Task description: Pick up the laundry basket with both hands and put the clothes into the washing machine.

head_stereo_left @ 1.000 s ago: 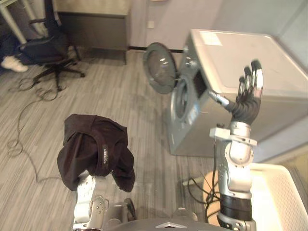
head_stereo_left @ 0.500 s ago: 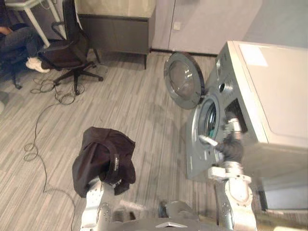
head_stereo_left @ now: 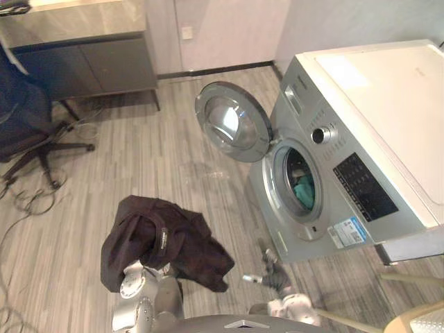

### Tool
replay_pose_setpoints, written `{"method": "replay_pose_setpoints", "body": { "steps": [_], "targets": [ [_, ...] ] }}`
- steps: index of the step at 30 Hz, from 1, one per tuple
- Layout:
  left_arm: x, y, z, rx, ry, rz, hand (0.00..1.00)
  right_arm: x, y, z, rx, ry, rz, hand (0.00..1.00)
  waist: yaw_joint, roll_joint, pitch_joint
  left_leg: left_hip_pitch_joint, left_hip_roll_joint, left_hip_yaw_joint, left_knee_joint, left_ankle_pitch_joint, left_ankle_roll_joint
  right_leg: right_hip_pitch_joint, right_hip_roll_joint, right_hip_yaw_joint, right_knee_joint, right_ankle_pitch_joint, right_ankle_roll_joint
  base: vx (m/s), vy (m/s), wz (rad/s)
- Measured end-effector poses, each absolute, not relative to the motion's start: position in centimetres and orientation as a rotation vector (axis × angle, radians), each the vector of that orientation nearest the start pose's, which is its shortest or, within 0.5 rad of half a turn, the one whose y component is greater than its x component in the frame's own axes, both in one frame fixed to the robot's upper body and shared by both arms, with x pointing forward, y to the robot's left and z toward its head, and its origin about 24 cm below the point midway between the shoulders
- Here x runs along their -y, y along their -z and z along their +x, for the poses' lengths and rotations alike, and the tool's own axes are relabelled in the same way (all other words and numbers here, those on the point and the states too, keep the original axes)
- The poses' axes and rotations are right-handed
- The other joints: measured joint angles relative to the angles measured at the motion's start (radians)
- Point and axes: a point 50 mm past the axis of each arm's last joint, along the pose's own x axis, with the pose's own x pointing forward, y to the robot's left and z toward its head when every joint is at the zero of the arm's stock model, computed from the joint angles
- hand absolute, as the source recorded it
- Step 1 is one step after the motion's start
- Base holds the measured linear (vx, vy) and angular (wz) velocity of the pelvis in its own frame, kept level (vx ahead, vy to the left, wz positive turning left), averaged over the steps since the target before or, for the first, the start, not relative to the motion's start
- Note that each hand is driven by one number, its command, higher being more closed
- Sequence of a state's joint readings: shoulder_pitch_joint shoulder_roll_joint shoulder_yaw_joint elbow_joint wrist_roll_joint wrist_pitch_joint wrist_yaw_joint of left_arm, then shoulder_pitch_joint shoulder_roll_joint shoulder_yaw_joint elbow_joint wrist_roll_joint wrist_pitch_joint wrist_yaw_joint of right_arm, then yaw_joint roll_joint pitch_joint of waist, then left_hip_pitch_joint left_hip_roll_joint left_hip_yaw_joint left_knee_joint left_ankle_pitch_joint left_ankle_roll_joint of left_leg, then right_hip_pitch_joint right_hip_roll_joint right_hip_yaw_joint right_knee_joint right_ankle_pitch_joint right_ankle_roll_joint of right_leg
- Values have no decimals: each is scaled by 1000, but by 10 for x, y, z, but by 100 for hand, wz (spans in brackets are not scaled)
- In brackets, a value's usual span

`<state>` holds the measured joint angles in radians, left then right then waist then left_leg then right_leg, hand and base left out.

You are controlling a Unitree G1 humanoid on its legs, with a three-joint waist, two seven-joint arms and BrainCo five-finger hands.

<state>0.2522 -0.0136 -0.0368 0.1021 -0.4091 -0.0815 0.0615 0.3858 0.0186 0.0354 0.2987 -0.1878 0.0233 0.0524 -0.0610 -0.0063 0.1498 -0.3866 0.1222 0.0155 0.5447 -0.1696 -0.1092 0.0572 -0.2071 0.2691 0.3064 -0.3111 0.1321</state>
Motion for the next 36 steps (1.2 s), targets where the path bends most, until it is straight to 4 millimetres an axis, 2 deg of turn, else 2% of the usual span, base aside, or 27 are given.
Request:
{"method": "replay_pose_setpoints", "body": {
  "steps": [1,2,3,5,6,7,8,10,11,12,13,16,18,19,20,21,22,23,24,25,27,29,31,33,34,35,36],
  "targets": [
    [-160,32,187,-276,-190,-407,100,148,102,118,-734,-40,-144,0,11,-4,-3,10,9,67,49,-55,22,-32,-17,47,31,27,6,287,477,-131],
    [-161,33,186,-283,-192,-403,100,147,102,118,-739,-42,-153,0,17,-8,-7,23,14,108,52,-71,33,-60,-31,58,52,46,4,245,443,-167],
    [-162,37,186,-298,-197,-398,100,147,101,123,-727,-45,-158,0,20,-7,-15,48,26,195,37,-83,54,-134,-50,49,107,97,2,250,465,-171],
    [-164,44,186,-329,-201,-382,100,146,99,135,-697,-48,-168,0,11,-8,-15,106,49,316,-6,-78,72,-254,-58,-58,249,113,-9,164,308,-164],
    [-165,48,185,-349,-205,-377,100,141,101,142,-697,-67,-175,0,5,-8,-15,151,63,381,-34,-77,75,-304,-61,-167,312,102,-28,114,166,-203],
    [-168,54,182,-375,-225,-376,100,133,105,149,-704,-115,-190,0,2,1,-15,220,80,486,-81,-77,75,-361,-62,-368,359,88,-66,110,146,-230],
    [-170,56,185,-379,-234,-375,100,127,106,152,-703,-146,-197,0,1,5,-17,244,82,541,-103,-77,75,-387,-57,-465,349,78,-82,109,130,-206],
    [-174,55,197,-368,-247,-368,100,119,104,158,-688,-188,-205,0,-9,15,-12,251,89,620,-120,-78,76,-434,-28,-584,267,74,-92,88,41,-143],
    [-177,53,206,-356,-262,-373,100,117,101,164,-667,-205,-218,0,-10,26,-3,251,109,665,-109,-83,76,-464,2,-609,198,91,-115,93,-24,-125],
    [-178,53,210,-353,-271,-378,100,118,99,168,-652,-209,-223,0,-14,28,-1,254,127,677,-100,-88,71,-469,17,-613,182,122,-131,120,-114,-122],
    [-180,51,218,-349,-296,-389,100,118,97,173,-636,-229,-245,0,-15,67,21,268,163,679,-78,-94,60,-439,61,-649,125,180,-145,117,-124,-93],
    [-171,47,228,-328,-320,-450,100,133,94,178,-615,-218,-283,0,-19,105,37,328,155,667,-160,-69,34,-414,98,-660,106,196,-174,135,-137,-62],
    [-168,43,235,-309,-319,-461,100,138,93,178,-616,-214,-298,0,-29,103,37,336,163,643,-152,-52,43,-402,107,-667,115,183,-178,94,-134,-7],
    [-170,41,237,-299,-336,-466,100,140,94,176,-622,-210,-301,0,-29,89,41,331,178,610,-93,-56,46,-383,109,-675,116,128,-183,53,-162,-2],
    [-171,42,236,-303,-347,-472,100,141,95,176,-622,-210,-301,0,-26,89,45,326,195,597,-46,-59,52,-371,115,-677,121,110,-176,26,-170,-14],
    [-175,45,233,-314,-376,-478,100,142,96,173,-630,-212,-302,0,-21,90,47,309,249,563,73,-46,73,-333,138,-680,115,96,-184,35,-167,-26],
    [-182,52,223,-335,-425,-481,100,141,97,169,-634,-214,-298,0,-15,92,49,286,314,520,204,-11,150,-279,178,-679,87,88,-197,43,-168,-29],
    [-186,55,219,-343,-451,-480,100,141,98,166,-637,-213,-295,0,-8,94,50,274,346,499,269,18,199,-245,200,-679,69,84,-203,76,-163,-38],
    [-195,59,210,-354,-500,-488,100,142,98,161,-640,-211,-293,0,8,98,50,239,397,439,385,105,274,-189,240,-659,36,81,-216,108,-108,-43],
    [-202,62,203,-360,-546,-497,100,143,99,157,-646,-208,-292,0,21,94,41,182,412,366,476,140,236,-161,256,-639,16,78,-229,169,-94,-43],
    [-205,64,199,-366,-575,-507,100,152,100,153,-663,-197,-312,0,35,88,35,115,392,336,571,79,180,-149,257,-605,-6,87,-249,204,-43,-44],
    [-204,65,198,-368,-577,-515,100,157,101,151,-676,-190,-326,0,48,83,39,88,356,339,546,19,138,-132,249,-570,-29,95,-240,235,-5,-46],
    [-205,69,192,-385,-586,-519,100,158,102,150,-688,-184,-324,0,49,74,44,92,309,338,386,-25,81,-90,227,-535,-59,108,-223,220,68,-46],
    [-203,69,191,-388,-582,-522,100,160,103,150,-692,-178,-323,0,43,68,46,90,267,333,210,-31,59,-78,199,-519,-67,116,-211,180,102,-31],
    [-201,69,192,-389,-573,-530,100,162,103,150,-696,-168,-322,0,37,63,49,90,220,308,44,-20,39,-80,171,-512,-67,122,-200,240,228,-35],
    [-197,70,193,-397,-553,-529,100,167,105,149,-708,-138,-305,0,34,64,49,92,171,255,-132,21,1,-81,140,-501,-64,126,-176,224,254,-30],
    [-195,71,194,-404,-541,-526,100,170,105,149,-711,-124,-296,0,32,65,49,93,150,225,-194,49,-6,-81,127,-499,-61,124,-163,178,259,-23]
  ]
}}
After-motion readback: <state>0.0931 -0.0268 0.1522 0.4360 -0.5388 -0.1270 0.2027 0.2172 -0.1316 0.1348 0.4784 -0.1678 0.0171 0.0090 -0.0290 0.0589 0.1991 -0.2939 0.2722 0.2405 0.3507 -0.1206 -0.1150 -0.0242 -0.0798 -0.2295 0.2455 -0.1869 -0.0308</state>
